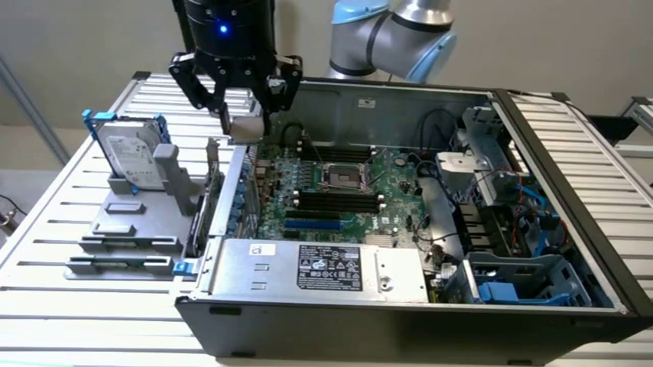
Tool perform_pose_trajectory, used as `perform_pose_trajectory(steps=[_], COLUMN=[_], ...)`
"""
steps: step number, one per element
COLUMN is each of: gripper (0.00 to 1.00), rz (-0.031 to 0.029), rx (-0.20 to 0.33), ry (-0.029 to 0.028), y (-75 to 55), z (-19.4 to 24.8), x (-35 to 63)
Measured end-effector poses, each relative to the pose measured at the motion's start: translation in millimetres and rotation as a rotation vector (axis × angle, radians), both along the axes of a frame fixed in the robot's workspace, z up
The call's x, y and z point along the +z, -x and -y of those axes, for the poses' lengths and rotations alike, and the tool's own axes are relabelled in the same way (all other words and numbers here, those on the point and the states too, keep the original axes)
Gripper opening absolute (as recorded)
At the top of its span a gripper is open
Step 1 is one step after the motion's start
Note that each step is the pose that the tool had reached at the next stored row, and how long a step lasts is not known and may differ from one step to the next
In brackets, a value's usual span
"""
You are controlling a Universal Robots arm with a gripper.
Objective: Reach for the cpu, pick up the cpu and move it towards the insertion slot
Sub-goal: 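Pick up the cpu and move it towards the insertion slot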
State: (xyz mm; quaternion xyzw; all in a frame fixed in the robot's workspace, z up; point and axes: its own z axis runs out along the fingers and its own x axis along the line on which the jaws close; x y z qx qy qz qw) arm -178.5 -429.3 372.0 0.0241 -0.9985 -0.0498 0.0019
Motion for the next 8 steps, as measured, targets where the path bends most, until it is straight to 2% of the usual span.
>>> perform_pose_trajectory(steps=[8], gripper=[0.54], rz=[-0.0001], rx=[0.0], ry=[-0.0019], y=[-36.2], z=[-0.1], x=[0.0])
